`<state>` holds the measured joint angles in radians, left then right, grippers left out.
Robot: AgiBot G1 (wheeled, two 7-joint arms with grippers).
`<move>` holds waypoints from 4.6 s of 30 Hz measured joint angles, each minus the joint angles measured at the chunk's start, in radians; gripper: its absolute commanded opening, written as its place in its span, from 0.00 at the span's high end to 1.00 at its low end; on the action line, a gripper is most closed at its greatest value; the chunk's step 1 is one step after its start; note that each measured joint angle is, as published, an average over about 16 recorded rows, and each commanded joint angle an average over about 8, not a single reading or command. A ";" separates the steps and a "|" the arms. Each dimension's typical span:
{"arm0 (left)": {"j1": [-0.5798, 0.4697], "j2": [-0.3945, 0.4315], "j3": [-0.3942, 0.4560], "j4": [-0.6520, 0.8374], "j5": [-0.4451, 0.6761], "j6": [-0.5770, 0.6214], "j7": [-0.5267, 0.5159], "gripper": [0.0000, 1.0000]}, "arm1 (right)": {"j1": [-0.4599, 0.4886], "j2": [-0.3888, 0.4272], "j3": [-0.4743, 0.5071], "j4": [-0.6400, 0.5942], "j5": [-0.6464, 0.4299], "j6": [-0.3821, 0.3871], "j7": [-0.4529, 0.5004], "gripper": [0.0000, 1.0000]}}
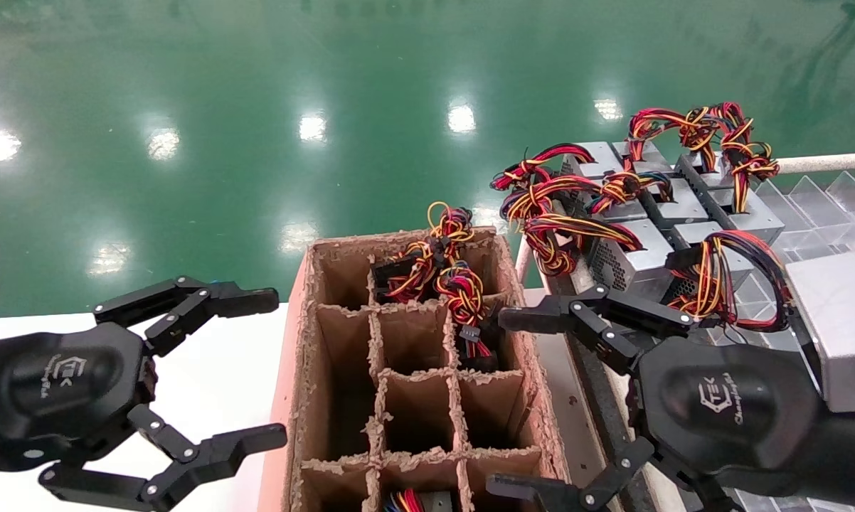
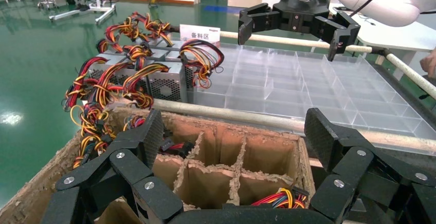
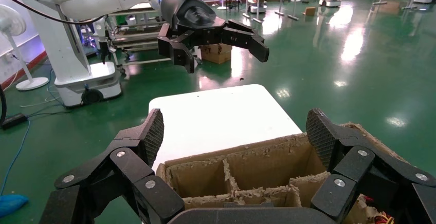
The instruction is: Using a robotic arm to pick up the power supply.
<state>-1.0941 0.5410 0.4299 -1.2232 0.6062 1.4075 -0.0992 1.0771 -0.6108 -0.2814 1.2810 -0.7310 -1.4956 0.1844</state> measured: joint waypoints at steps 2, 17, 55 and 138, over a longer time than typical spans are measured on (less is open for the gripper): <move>0.000 0.000 0.000 0.000 0.000 0.000 0.000 0.00 | 0.000 0.000 0.000 0.000 0.000 0.000 0.000 0.00; 0.000 0.000 0.000 0.000 0.000 0.000 0.000 0.00 | 0.000 0.000 0.000 0.000 0.000 0.000 0.000 0.00; 0.000 0.000 0.000 0.000 0.000 0.000 0.000 0.00 | 0.000 0.000 0.000 0.000 0.000 0.000 0.000 0.00; 0.000 0.000 0.000 0.000 0.000 0.000 0.000 1.00 | 0.516 -0.434 -0.308 -0.803 -0.610 0.143 -0.214 1.00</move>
<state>-1.0941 0.5410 0.4299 -1.2232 0.6062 1.4075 -0.0992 1.5935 -1.0443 -0.5891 0.4783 -1.3409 -1.3526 -0.0291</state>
